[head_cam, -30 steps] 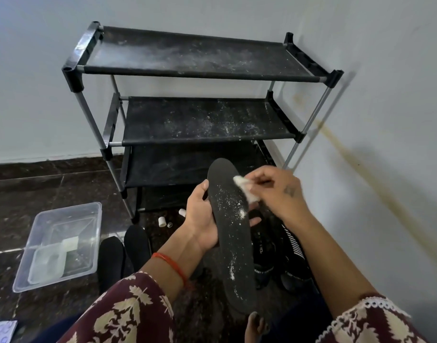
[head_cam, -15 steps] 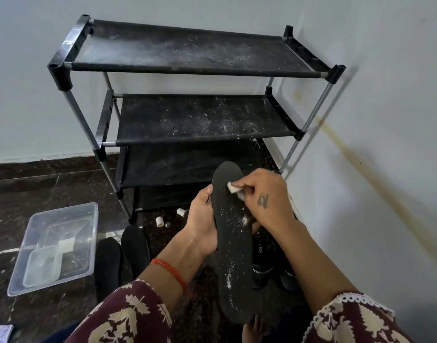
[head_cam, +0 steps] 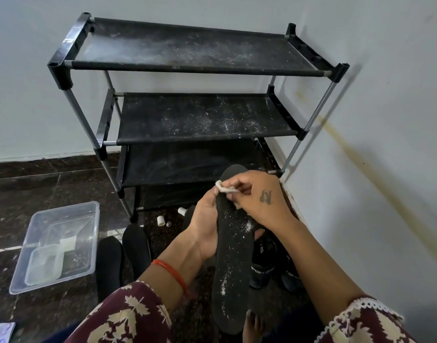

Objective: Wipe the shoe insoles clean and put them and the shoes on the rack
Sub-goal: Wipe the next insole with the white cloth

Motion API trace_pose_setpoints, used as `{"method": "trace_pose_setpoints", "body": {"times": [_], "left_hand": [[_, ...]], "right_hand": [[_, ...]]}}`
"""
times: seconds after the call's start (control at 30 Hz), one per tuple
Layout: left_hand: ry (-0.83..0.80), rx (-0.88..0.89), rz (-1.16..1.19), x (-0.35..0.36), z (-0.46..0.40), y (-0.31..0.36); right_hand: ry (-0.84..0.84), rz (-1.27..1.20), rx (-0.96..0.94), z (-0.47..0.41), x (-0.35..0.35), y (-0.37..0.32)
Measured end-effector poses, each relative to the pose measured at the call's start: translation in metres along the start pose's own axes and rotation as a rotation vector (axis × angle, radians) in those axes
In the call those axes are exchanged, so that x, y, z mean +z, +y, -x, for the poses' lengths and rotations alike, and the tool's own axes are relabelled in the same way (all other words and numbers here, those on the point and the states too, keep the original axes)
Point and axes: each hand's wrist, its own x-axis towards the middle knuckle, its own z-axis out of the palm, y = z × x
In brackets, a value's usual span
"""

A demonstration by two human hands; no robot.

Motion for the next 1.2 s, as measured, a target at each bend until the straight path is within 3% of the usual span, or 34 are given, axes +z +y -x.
{"method": "trace_pose_setpoints", "body": {"times": [0.1,0.2,0.3,0.37,0.4,0.53,0.67,0.87,0.93,1.07,1.2], "left_hand": [[0.047,-0.014,0.025,-0.003,-0.002,0.004],[0.079,-0.018,-0.014,-0.005,-0.003,0.004],[0.065,-0.044,-0.007,-0.005,-0.003,0.003],[0.043,-0.059,-0.007,-0.005,-0.002,0.004],[0.034,-0.066,-0.016,-0.004,0.000,0.004],[0.014,-0.071,-0.071,0.000,0.001,0.000],[0.016,-0.071,-0.068,-0.004,0.000,0.001],[0.058,-0.054,-0.028,-0.009,-0.006,0.005],[0.070,-0.050,-0.039,-0.009,-0.007,0.006],[0.059,-0.064,-0.041,-0.009,-0.005,0.007],[0.042,-0.080,-0.062,-0.006,-0.004,0.003]], "right_hand": [[-0.179,-0.021,-0.063,0.005,-0.010,-0.008],[-0.211,0.102,-0.072,0.003,-0.022,-0.001],[0.098,0.236,-0.078,-0.002,-0.028,0.011],[0.320,0.190,-0.069,-0.005,-0.029,0.016],[0.355,0.160,-0.057,-0.006,-0.028,0.017],[0.230,0.176,0.037,-0.011,-0.010,0.016],[0.146,0.040,-0.002,-0.011,-0.002,0.010],[-0.226,0.046,-0.057,-0.006,-0.018,0.004],[-0.134,0.151,-0.072,-0.008,-0.023,0.011],[0.257,0.202,-0.057,-0.011,-0.024,0.017],[0.221,0.193,0.018,-0.013,-0.012,0.015]]}}
